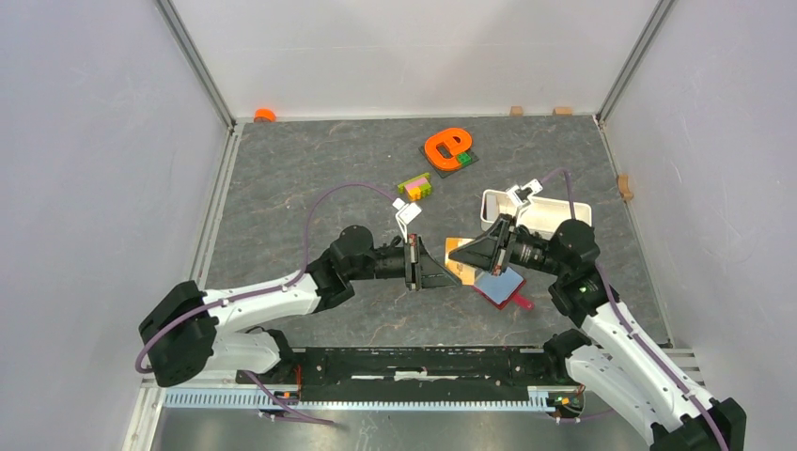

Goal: Put the credit cards into the card holder

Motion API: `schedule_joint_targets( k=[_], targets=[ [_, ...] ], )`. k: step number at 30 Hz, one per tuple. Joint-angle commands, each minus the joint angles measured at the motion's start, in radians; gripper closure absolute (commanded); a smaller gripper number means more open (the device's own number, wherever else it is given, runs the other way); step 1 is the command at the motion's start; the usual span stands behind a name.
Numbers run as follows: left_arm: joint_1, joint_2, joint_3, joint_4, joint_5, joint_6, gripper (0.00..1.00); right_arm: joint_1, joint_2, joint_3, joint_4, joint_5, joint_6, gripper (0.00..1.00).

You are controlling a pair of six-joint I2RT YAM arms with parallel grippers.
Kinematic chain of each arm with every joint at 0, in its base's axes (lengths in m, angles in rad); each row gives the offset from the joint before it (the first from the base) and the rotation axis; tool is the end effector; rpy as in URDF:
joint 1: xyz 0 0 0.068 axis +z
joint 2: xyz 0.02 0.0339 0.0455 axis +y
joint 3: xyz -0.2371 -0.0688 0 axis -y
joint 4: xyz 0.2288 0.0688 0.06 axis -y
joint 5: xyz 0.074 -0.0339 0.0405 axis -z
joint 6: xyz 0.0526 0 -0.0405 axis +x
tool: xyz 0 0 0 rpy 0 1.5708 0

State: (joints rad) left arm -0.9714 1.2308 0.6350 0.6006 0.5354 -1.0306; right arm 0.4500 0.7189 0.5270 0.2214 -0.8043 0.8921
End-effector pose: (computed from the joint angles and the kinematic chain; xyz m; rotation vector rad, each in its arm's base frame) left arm 0.1376 -0.2490 0.2589 0.4647 1.9044 -1.8785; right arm 0.1529 0.1159 0.2882 -0.3460 1.7816 1.6184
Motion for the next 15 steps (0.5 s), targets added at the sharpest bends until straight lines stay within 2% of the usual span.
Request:
schedule_joint_targets(
  k=[1,4,6,9,15],
  targets=[
    [-0.007,-0.008,0.015,0.069,-0.015,-0.011,0.97,0.006,-0.009,-0.007,0.058,-0.025,0.013,0.91],
    [-0.006,-0.051,-0.006,0.031,-0.077,0.018,0.98,0.006,-0.013,0.020,-0.044,0.029,-0.059,0.52],
    [-0.004,-0.071,-0.022,0.015,-0.110,0.023,0.98,0.004,-0.014,0.032,-0.074,0.045,-0.077,0.37],
    [-0.003,-0.086,-0.036,0.006,-0.124,0.021,0.98,0.000,-0.021,0.037,-0.071,0.056,-0.076,0.28],
    [0.002,-0.094,-0.038,-0.011,-0.110,0.017,0.98,-0.004,-0.058,0.021,-0.019,0.059,-0.042,0.31]
  ],
)
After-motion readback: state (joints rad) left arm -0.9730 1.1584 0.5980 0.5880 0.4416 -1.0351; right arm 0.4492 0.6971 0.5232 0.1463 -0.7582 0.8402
